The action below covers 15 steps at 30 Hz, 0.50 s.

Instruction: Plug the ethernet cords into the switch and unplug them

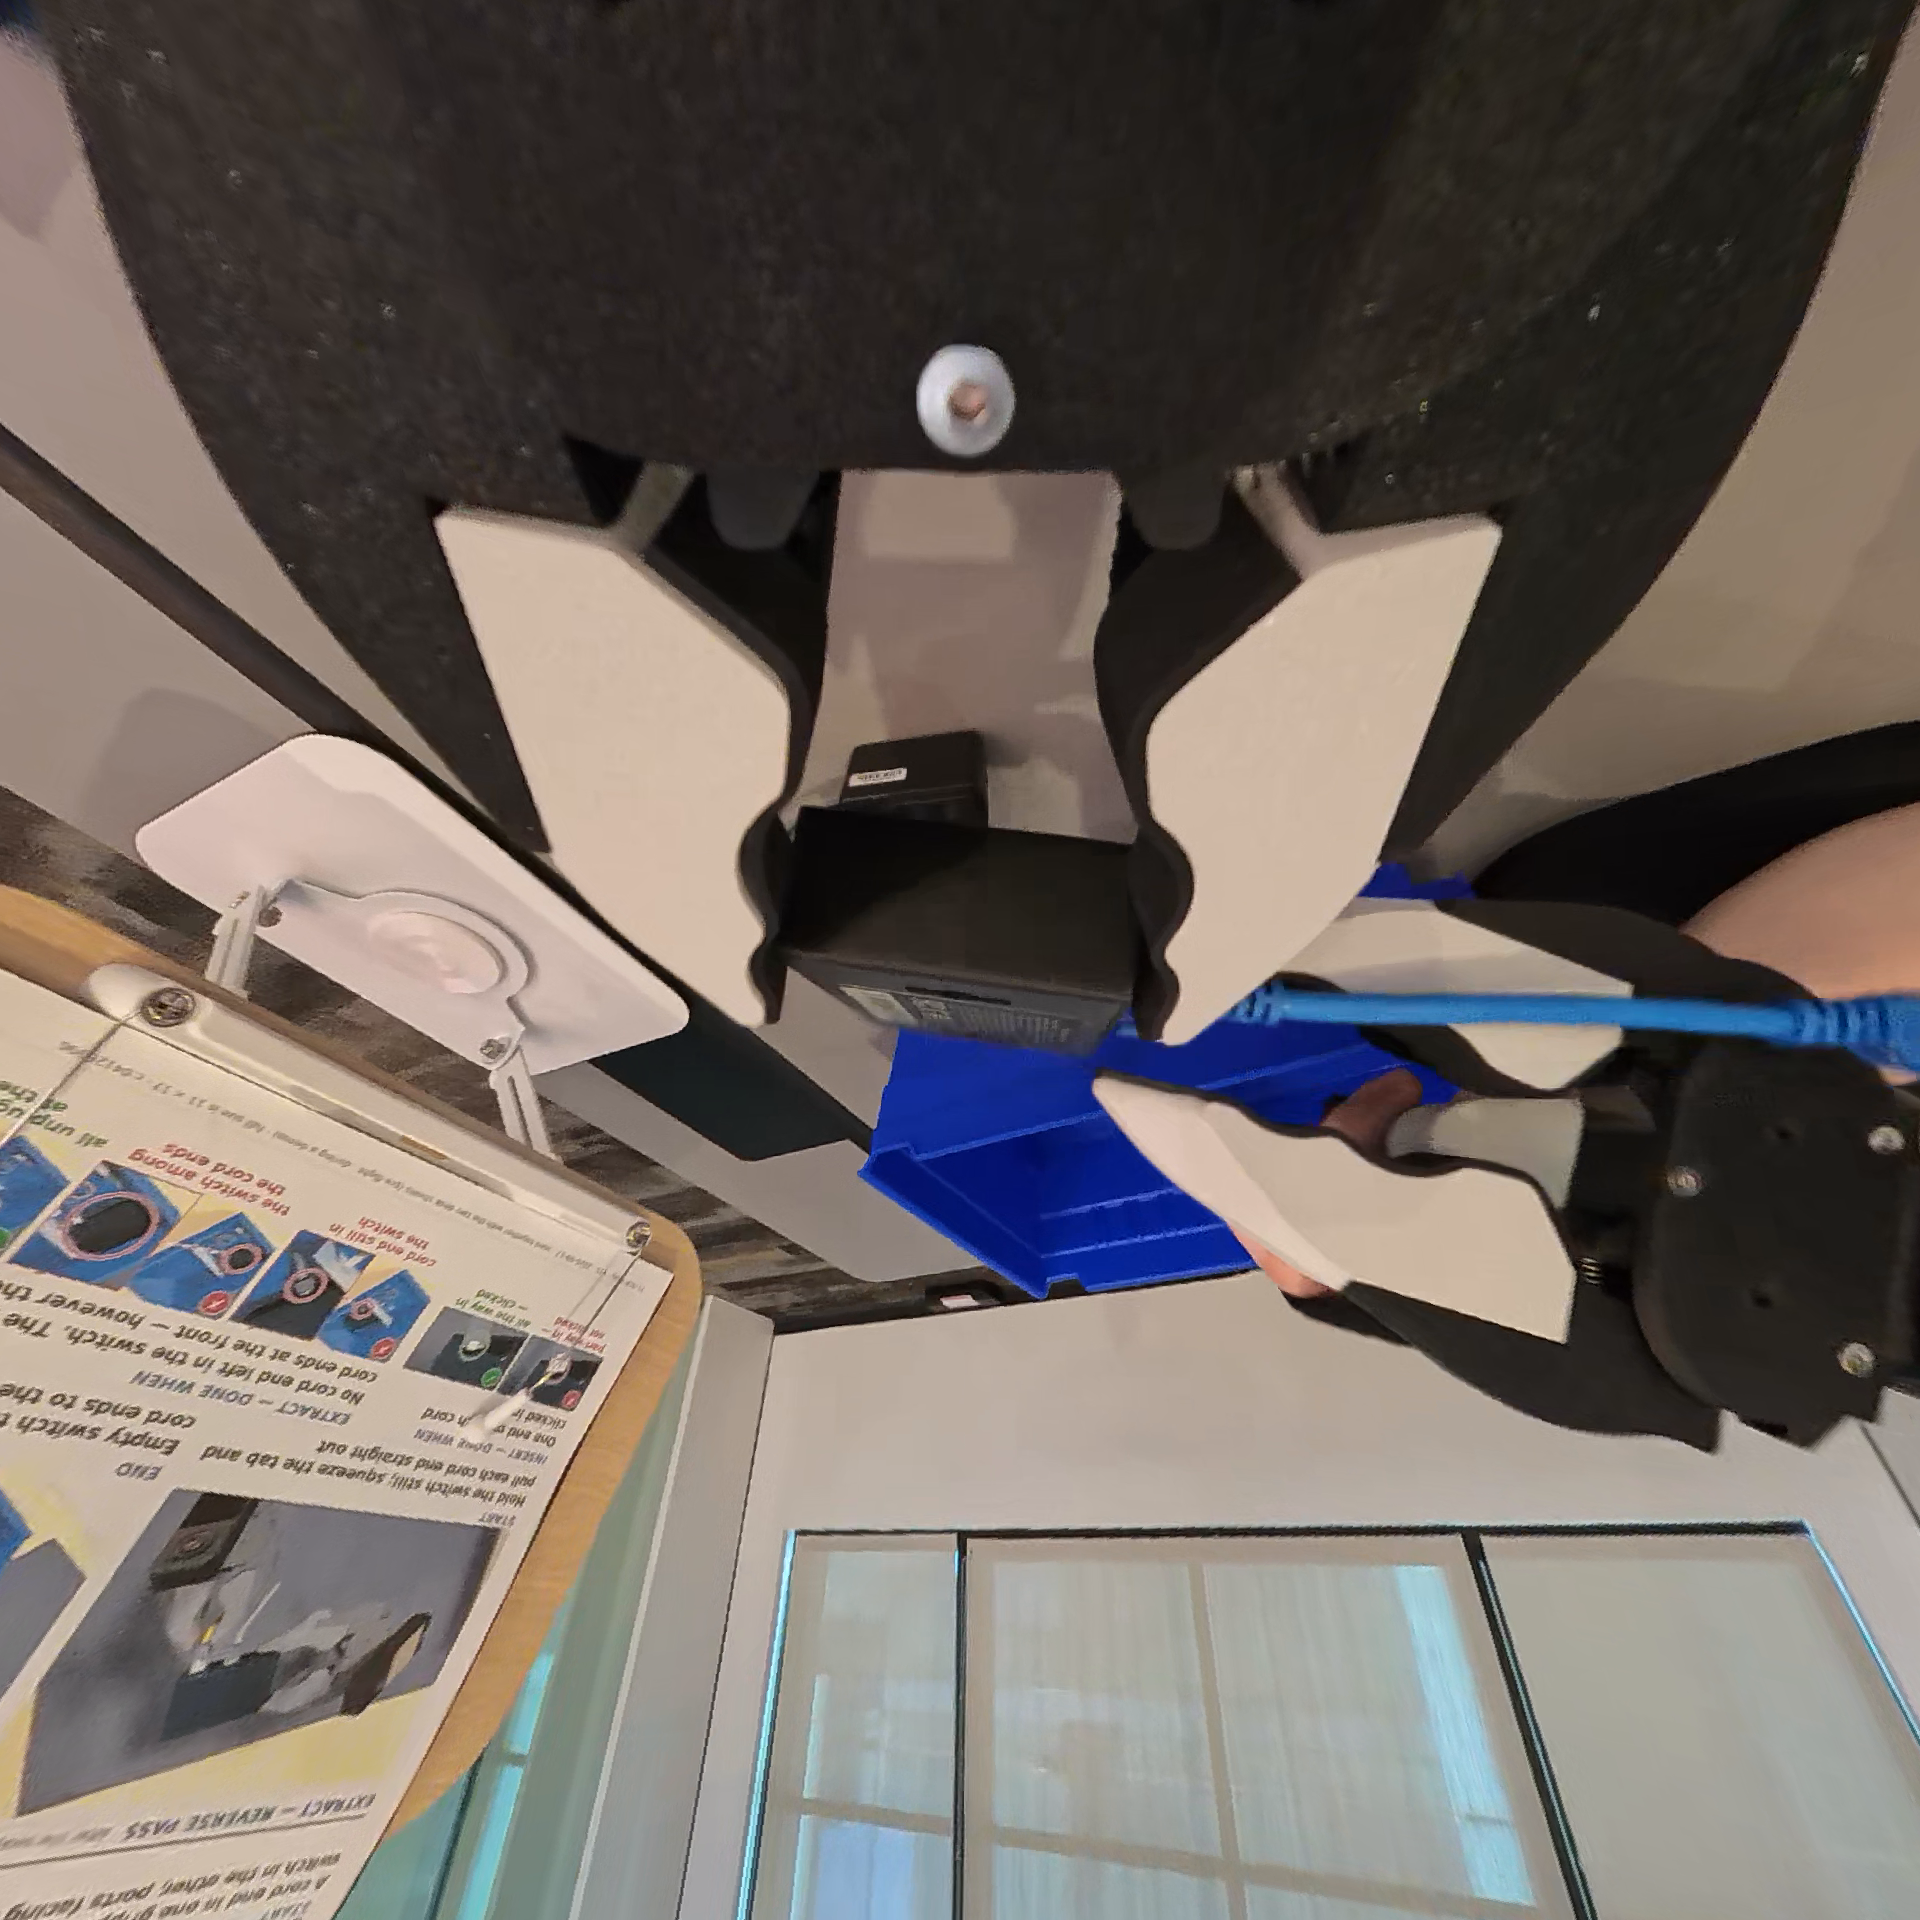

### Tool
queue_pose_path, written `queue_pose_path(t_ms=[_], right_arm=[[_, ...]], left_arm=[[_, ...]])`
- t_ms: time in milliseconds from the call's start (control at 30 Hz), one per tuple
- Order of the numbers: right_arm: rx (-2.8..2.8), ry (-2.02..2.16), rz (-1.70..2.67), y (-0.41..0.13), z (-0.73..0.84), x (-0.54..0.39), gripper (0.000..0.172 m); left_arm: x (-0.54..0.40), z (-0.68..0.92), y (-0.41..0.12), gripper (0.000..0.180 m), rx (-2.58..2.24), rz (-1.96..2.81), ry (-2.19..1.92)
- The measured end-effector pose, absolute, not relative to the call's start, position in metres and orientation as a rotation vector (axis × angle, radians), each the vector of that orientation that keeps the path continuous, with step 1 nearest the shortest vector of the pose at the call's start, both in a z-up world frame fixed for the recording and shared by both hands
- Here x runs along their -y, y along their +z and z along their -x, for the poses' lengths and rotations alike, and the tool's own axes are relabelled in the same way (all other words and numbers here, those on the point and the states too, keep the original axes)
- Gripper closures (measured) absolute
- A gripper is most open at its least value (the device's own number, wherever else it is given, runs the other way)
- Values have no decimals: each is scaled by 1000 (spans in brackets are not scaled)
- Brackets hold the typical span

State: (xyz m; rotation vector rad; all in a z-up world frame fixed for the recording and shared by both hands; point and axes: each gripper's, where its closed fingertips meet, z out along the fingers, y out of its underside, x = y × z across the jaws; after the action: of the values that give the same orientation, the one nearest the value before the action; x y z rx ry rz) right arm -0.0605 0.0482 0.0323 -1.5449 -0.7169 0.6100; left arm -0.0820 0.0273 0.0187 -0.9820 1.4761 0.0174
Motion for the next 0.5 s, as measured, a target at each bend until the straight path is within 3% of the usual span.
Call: queue_pose_path(t_ms=[100, 267, 500], right_arm=[[696, 679, 1534, 38, 61, -45, 109], [742, 636, 1535, 35, 60, -45, 109], [750, 670, 1482, 39, 63, -42, 108]], left_arm=[[-21, 80, 23, 166, -1467, 933, 13], [-21, 76, 21, 158, -1446, 956, -29], [-16, 77, 24, 162, -1453, 973, -72]])
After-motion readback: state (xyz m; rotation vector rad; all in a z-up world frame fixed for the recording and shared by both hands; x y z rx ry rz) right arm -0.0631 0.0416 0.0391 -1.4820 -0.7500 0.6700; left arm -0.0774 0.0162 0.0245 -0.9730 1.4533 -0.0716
